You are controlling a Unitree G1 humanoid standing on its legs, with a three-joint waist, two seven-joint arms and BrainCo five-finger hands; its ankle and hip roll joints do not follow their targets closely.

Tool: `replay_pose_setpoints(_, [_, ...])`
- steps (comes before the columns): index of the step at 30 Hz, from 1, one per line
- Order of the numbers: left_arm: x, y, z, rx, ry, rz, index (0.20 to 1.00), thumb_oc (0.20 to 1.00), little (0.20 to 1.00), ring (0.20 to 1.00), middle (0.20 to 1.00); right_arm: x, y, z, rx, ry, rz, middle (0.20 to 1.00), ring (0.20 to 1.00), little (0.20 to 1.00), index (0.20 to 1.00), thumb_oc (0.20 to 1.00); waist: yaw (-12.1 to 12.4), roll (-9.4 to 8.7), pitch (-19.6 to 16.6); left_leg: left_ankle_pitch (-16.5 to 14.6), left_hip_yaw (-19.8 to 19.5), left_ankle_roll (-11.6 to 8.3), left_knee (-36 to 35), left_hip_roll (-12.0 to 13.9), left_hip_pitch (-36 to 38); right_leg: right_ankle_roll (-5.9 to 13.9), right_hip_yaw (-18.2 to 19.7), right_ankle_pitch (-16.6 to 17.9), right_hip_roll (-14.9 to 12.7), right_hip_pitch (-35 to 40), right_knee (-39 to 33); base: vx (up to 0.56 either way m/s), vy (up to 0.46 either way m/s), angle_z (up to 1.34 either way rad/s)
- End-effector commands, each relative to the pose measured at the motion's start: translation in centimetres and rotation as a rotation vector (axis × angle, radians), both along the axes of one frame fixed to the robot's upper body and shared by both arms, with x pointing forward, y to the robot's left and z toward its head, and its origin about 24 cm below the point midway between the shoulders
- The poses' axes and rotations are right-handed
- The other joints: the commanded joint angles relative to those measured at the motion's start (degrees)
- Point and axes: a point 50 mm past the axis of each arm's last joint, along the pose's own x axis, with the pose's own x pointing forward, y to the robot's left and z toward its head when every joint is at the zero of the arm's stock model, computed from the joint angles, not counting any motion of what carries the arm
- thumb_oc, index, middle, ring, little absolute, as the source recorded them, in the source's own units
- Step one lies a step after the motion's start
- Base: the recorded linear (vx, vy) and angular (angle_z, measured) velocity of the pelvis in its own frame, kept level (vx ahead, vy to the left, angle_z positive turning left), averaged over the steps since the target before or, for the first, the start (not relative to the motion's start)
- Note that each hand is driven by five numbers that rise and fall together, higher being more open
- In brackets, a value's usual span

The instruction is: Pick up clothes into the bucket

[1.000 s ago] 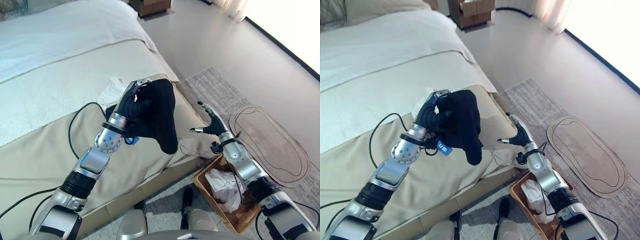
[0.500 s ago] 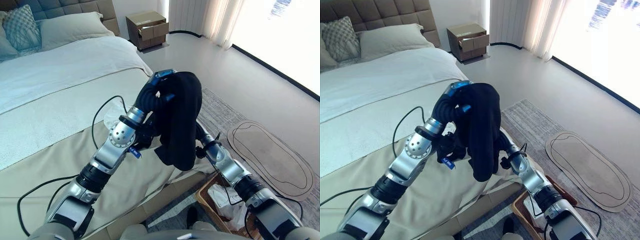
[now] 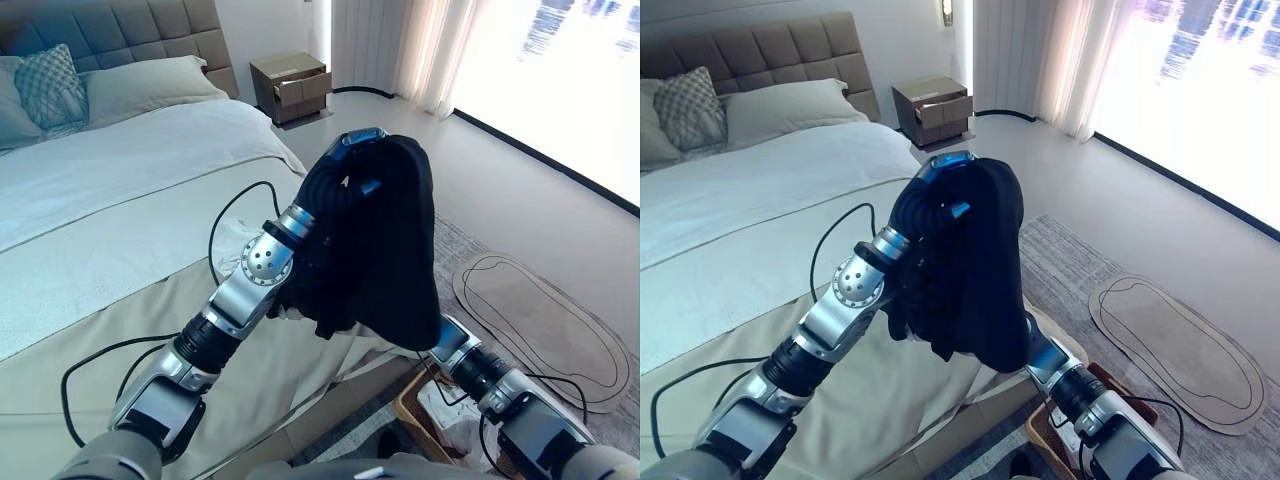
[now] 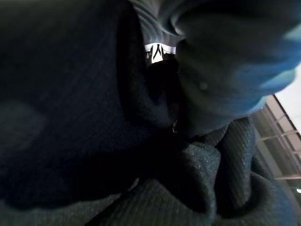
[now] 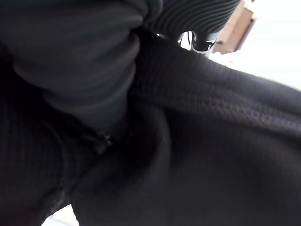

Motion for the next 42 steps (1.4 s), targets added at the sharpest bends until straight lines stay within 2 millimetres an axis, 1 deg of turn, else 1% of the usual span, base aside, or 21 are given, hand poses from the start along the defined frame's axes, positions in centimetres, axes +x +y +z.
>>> replay_pose_setpoints(1, [-0.1,-0.6,5.5,-0.132,-0.175,-0.06,0.2,0.2,0.2,0.2,0.2,0.3,-1.9,0.0,0.044,-0.008,-0.079,0.2,0.2,0.2,0.2,0.2,0.01,-2.45,-1.53,-1.53,-0.99,0.23,2.08,0.74,-0.1,4.02,0.71,-2.88,-2.27,2.4,2.23,0.03,-0.001,0.01])
replay_pose_setpoints(4, [0.4,0.5,4.9,-0.148,-0.154,-0.007,0.2,0.2,0.2,0.2,0.2,-0.2,-4.3,-1.8,0.179,0.077,-0.247,0.2,0.2,0.2,0.2,0.2,-0.57,-2.27,-1.65,-1.58,-1.04,0.16,1.9,0.78,0.28,4.02,0.7,-2.95,-2.27,2.7,2.21,0.01,0.0,-0.04])
replay_pose_setpoints(6, [0.5,0.9,4.7,-0.15,-0.149,0.006,0.2,0.2,0.2,0.2,0.2,-0.3,-4.8,-1.9,0.22,0.09,-0.284,0.2,0.2,0.2,0.2,0.2,-0.66,-2.23,-1.61,-1.57,-1.08,0.17,1.86,0.8,0.34,4.02,0.73,-2.96,-2.25,2.74,2.24,0.0,0.004,-0.1])
replay_pose_setpoints(7, [0.9,1.9,4.1,-0.152,-0.127,0.057,0.2,0.2,0.2,0.2,0.2,-0.7,-6.0,-2.4,0.311,0.118,-0.362,0.2,0.2,0.2,0.2,0.2,-0.97,-2.13,-1.64,-1.55,-0.91,0.2,1.69,0.89,0.54,4.0,0.79,-3.01,-2.21,2.68,2.27,0.0,0.009,-0.14])
replay_pose_setpoints(14, [2.0,5.3,1.8,-0.144,-0.062,0.24,0.2,0.2,0.2,0.2,0.2,-2.5,-9.0,-2.2,0.521,0.14,-0.466,0.2,0.2,0.2,0.2,0.2,-1.93,-2.15,-1.84,-1.36,-0.5,0.1,1.33,0.96,0.52,3.86,0.91,-2.98,-2.1,2.36,2.34,0.0,0.004,-0.04])
replay_pose_setpoints(16, [2.5,6.8,-0.2,-0.088,-0.026,0.359,0.2,0.2,0.2,0.2,0.2,-3.2,-10.0,-1.7,0.667,0.133,-0.484,0.2,0.2,0.2,0.2,0.2,-2.32,-2.26,-1.84,-1.37,-0.3,0.07,1.28,1.02,0.51,3.8,1.03,-3.0,-2.02,2.27,2.32,0.0,0.0,0.0])
replay_pose_setpoints(17, [2.5,6.7,-0.2,-0.087,-0.026,0.36,0.2,0.2,0.2,0.2,0.2,-3.2,-10.0,-1.7,0.668,0.135,-0.484,0.2,0.2,0.2,0.2,0.2,-2.29,-2.25,-1.89,-1.37,-0.3,0.07,1.28,1.02,0.53,3.8,1.03,-3.01,-2.02,2.29,2.32,0.0,0.0,0.0])
replay_pose_setpoints(18, [2.8,7.5,-2.2,-0.07,0.043,0.419,0.2,0.2,0.2,0.2,0.2,-3.6,-10.8,-1.5,0.795,0.123,-0.521,0.2,0.2,0.2,0.2,0.2,-2.73,-2.24,-1.84,-1.42,-0.1,0.07,1.28,1.03,0.55,3.73,1.18,-3.03,-1.98,2.17,2.32,0.0,0.0,0.0])
replay_pose_setpoints(20, [2.9,7.7,-3.0,-0.053,0.069,0.439,0.2,0.2,0.2,0.2,0.2,-3.8,-11.1,-1.4,0.823,0.114,-0.534,0.2,0.2,0.2,0.2,0.2,-2.86,-2.26,-1.98,-1.47,0.02,0.05,1.22,1.07,0.63,3.74,1.3,-3.06,-1.97,2.16,2.28,0.0,0.0,0.0])
replay_pose_setpoints(21, [3.2,8.1,-4.8,-0.014,0.129,0.476,0.2,0.2,0.2,0.2,0.2,-3.9,-11.5,-0.9,0.897,0.085,-0.555,0.2,0.2,0.2,0.2,0.2,-3.28,-2.28,-1.98,-1.56,0.27,0.07,1.22,1.1,0.7,3.74,1.53,-3.08,-1.95,2.03,2.31,0.0,0.0,0.0])
replay_pose_setpoints(22, [3.2,8.1,-4.8,-0.014,0.129,0.476,0.2,0.2,0.2,0.2,0.2,-3.9,-11.5,-0.9,0.898,0.085,-0.556,0.2,0.2,0.2,0.2,0.2,-3.23,-2.28,-2.0,-1.57,0.29,0.07,1.22,1.1,0.7,3.74,1.55,-3.08,-1.95,2.02,2.31,0.0,0.0,0.0])
replay_pose_setpoints(23, [3.5,8.2,-6.7,0.026,0.199,0.502,0.216,0.216,0.216,0.216,0.216,-4.0,-11.7,-0.5,0.942,0.061,-0.568,0.2,0.2,0.2,0.2,0.2,-3.57,-2.36,-2.0,-1.64,0.48,0.11,1.26,1.05,0.7,3.73,1.89,-3.06,-1.89,1.88,2.38,0.0,0.0,0.0])
replay_pose_setpoints(25, [3.5,8.2,-7.7,0.051,0.227,0.511,0.209,0.209,0.209,0.209,0.209,-4.0,-11.8,-0.2,0.957,0.043,-0.566,0.2,0.2,0.2,0.2,0.2,-3.67,-2.38,-2.01,-1.67,0.59,0.14,1.27,1.04,0.69,3.73,2.06,-3.05,-1.87,1.78,2.43,0.0,0.0,0.0])
replay_pose_setpoints(26, [3.5,8.0,-9.7,0.086,0.302,0.518,0.219,0.219,0.219,0.219,0.219,-4.0,-12.1,0.2,0.987,0.022,-0.577,0.2,0.2,0.2,0.2,0.2,-3.9,-2.46,-2.07,-1.73,0.75,0.18,1.27,1.01,0.74,3.7,2.22,-3.05,-1.83,1.8,2.42,0.0,-0.004,-0.03])
replay_pose_setpoints(27, [3.5,8.0,-9.8,0.086,0.302,0.518,0.238,0.238,0.238,0.238,0.238,-4.1,-12.1,0.2,0.987,0.022,-0.577,0.2,0.2,0.2,0.2,0.2,-3.86,-2.45,-2.08,-1.74,0.76,0.18,1.27,1.01,0.75,3.7,2.23,-3.05,-1.83,1.8,2.41,0.0,-0.006,-0.09])
replay_pose_setpoints(28, [3.4,7.9,-10.8,0.107,0.336,0.523,0.435,0.435,0.435,0.435,0.435,-4.0,-12.3,0.5,1.0,0.005,-0.583,0.2,0.2,0.2,0.2,0.2,-3.95,-2.5,-2.11,-1.8,0.86,0.2,1.29,1.03,0.79,3.67,2.33,-3.07,-1.82,1.82,2.41,0.0,-0.005,-0.1])
replay_pose_setpoints(29, [3.3,7.6,-11.9,0.133,0.378,0.514,0.507,0.507,0.507,0.507,0.507,-4.0,-12.5,0.8,1.009,-0.012,-0.591,0.2,0.2,0.2,0.2,0.2,-4.12,-2.57,-2.1,-1.82,0.87,0.25,1.28,1.02,0.77,3.67,2.38,-3.06,-1.82,1.75,2.42,0.0,-0.004,-0.13])
replay_pose_setpoints(31, [3.0,7.3,-13.7,0.177,0.434,0.514,0.78,0.78,0.78,0.78,0.78,-4.0,-12.9,1.2,1.029,-0.044,-0.61,0.2,0.2,0.2,0.2,0.2,-4.21,-2.59,-2.13,-1.9,0.91,0.31,1.32,1.06,0.72,3.68,2.5,-3.1,-1.88,1.64,2.55,0.0,0.001,-0.1])
replay_pose_setpoints(32, [2.8,7.0,-14.6,0.2,0.467,0.499,1.0,1.0,1.0,1.0,1.0,-4.0,-13.2,1.5,1.04,-0.065,-0.622,0.2,0.2,0.2,0.2,0.2,-4.24,-2.61,-2.18,-1.92,0.92,0.36,1.31,1.04,0.65,3.7,2.54,-3.09,-1.89,1.57,2.58,-0.01,0.002,-0.06])
replay_pose_setpoints(39, [0.3,6.8,-16.9,-0.017,0.637,0.368,1.0,1.0,1.0,1.0,1.0,-4.3,-15.6,3.9,1.097,-0.237,-0.706,0.2,0.2,0.2,0.2,0.2,-3.93,-3.1,-1.67,-2.13,0.68,0.67,1.67,0.95,0.12,3.61,2.75,-3.13,-1.81,0.97,2.93,-0.01,-0.002,-0.01])
replay_pose_setpoints(42, [-0.8,7.0,-17.9,-0.019,0.687,0.335,1.0,1.0,1.0,1.0,1.0,-4.9,-16.9,4.5,1.108,-0.306,-0.758,0.2,0.2,0.2,0.2,0.2,-3.76,-3.19,-1.4,-2.15,0.43,0.82,1.9,0.82,-0.41,3.66,2.84,-3.15,-1.92,0.62,3.06,-0.02,-0.003,0.0])
